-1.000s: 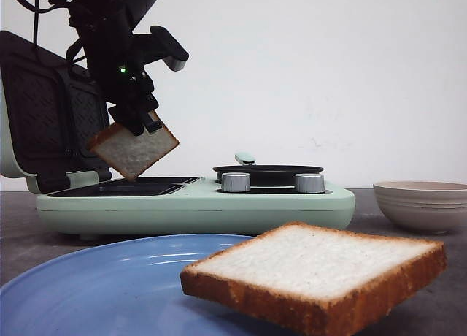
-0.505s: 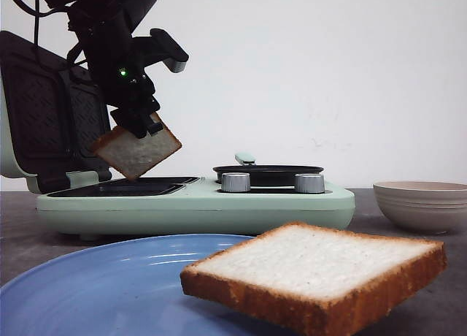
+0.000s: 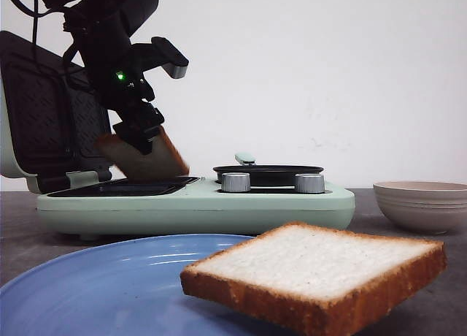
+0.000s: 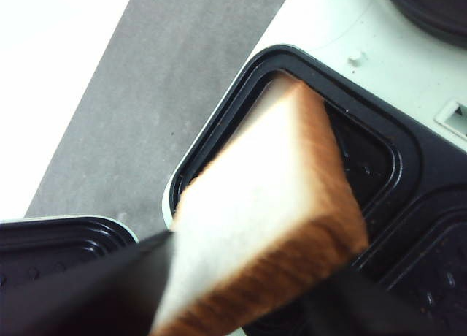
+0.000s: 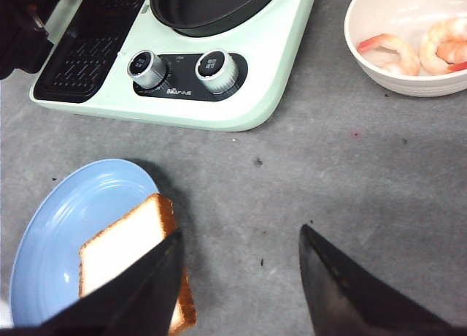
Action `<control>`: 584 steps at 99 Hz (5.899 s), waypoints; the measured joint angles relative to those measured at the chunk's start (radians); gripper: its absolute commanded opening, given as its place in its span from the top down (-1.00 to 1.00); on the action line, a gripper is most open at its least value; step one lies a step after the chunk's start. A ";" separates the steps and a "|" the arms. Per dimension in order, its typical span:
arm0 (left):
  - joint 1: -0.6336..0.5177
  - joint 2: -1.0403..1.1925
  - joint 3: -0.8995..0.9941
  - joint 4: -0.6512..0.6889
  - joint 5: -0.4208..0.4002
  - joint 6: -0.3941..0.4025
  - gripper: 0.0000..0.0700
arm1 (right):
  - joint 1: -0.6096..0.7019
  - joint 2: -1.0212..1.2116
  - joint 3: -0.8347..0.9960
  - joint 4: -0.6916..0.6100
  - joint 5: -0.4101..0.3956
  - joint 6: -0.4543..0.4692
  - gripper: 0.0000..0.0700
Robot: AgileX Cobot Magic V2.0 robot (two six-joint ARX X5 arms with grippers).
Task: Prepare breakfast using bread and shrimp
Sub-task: 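Carry the bread to the press plate and lower it flat, then open the left gripper and raise it away from the press, then lower the right gripper to the remaining bread slice on the plate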
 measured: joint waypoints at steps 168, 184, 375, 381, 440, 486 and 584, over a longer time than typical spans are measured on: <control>0.000 -0.006 0.093 -0.112 0.125 -0.181 -0.16 | 0.000 0.000 0.000 0.000 0.000 -0.001 0.13; 0.000 -0.043 0.171 -0.168 0.124 -0.239 -0.16 | 0.000 0.000 0.000 0.000 0.000 -0.001 0.13; 0.041 -0.990 -0.436 -0.187 0.428 -0.821 -0.12 | 0.002 0.095 -0.050 0.012 -0.173 0.118 0.12; 0.033 -0.990 -0.436 -0.187 0.439 -0.824 -0.12 | 0.004 0.110 -0.079 0.028 -0.188 0.134 0.11; 0.008 -0.990 -0.436 -0.172 0.442 -0.834 -0.12 | 0.100 0.112 -0.378 0.321 -0.309 0.400 -0.15; 0.008 -0.990 -0.436 -0.172 0.442 -0.834 -0.12 | 0.217 0.121 -0.389 0.404 -0.273 0.507 -0.15; 0.008 -0.990 -0.436 -0.172 0.442 -0.834 -0.12 | 0.537 0.401 -0.390 0.765 -0.099 0.708 0.25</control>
